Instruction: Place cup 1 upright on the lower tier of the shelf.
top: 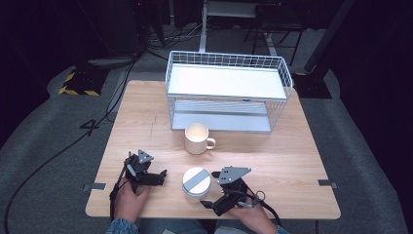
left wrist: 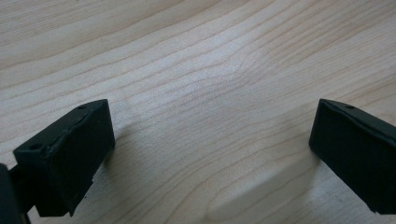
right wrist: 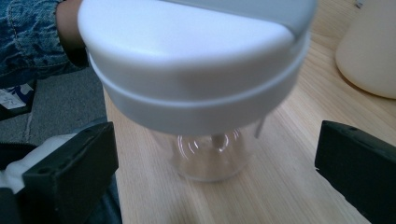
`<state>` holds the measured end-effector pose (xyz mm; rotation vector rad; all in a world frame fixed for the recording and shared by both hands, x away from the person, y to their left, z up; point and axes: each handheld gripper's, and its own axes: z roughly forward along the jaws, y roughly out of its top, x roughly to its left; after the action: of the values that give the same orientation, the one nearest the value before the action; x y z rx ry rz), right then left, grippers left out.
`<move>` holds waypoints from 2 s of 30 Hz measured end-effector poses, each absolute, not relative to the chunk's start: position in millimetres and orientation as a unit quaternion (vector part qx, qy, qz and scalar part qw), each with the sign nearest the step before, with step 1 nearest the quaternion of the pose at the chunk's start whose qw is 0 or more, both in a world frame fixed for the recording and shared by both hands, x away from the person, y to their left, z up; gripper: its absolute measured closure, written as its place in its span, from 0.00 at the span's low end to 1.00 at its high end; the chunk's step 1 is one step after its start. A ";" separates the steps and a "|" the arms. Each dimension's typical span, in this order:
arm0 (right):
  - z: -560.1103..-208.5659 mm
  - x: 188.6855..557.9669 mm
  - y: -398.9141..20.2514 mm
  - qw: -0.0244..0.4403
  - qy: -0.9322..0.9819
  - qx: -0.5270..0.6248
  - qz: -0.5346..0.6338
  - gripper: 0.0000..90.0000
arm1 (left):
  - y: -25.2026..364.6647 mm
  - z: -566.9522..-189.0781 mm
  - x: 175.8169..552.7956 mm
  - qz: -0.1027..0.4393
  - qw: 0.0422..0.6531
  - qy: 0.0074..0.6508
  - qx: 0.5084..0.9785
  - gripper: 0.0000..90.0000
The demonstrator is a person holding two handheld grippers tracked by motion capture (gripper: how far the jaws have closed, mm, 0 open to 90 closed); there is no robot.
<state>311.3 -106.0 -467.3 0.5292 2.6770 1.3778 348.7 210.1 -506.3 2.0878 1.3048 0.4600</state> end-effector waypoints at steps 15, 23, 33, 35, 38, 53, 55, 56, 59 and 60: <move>-482.7 319.9 -78.8 0.035 0.867 0.173 0.467 0.00 | 210.1 -506.4 348.7 0.174 0.313 0.495 0.792 0.01; -486.4 320.8 -74.0 0.034 0.858 0.171 0.483 0.07 | 210.1 -506.4 348.7 0.174 0.313 0.495 0.792 0.01; -488.3 316.7 -72.2 0.052 0.856 0.162 0.488 0.19 | 210.1 -506.4 348.7 0.174 0.313 0.495 0.792 0.01; -488.2 316.9 -72.3 0.052 0.856 0.162 0.488 0.19 | 210.1 -506.4 348.7 0.174 0.313 0.495 0.792 0.01; -488.2 316.9 -72.2 0.054 0.855 0.161 0.489 0.20 | 210.1 -506.4 348.7 0.174 0.313 0.495 0.792 0.01; -476.0 322.3 -81.4 0.055 0.849 0.166 0.498 0.21 | 210.1 -506.4 348.7 0.174 0.313 0.495 0.792 0.01; -471.9 323.9 -84.1 0.057 0.848 0.167 0.500 0.21 | 210.1 -506.3 348.7 0.174 0.313 0.495 0.792 0.01; -469.6 325.2 -85.6 0.058 0.846 0.168 0.503 0.21 | 210.1 -506.3 348.7 0.174 0.313 0.495 0.792 0.01; -461.2 329.3 -91.2 0.065 0.844 0.172 0.503 0.21 | 210.1 -506.3 348.7 0.174 0.313 0.495 0.792 0.01; -459.3 330.2 -92.6 0.068 0.844 0.172 0.504 0.21 | 210.1 -506.3 348.7 0.174 0.313 0.495 0.792 0.01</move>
<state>330.2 -92.6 -459.3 0.5178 2.5420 1.5186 348.7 210.1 -506.3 2.0879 1.3049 0.4602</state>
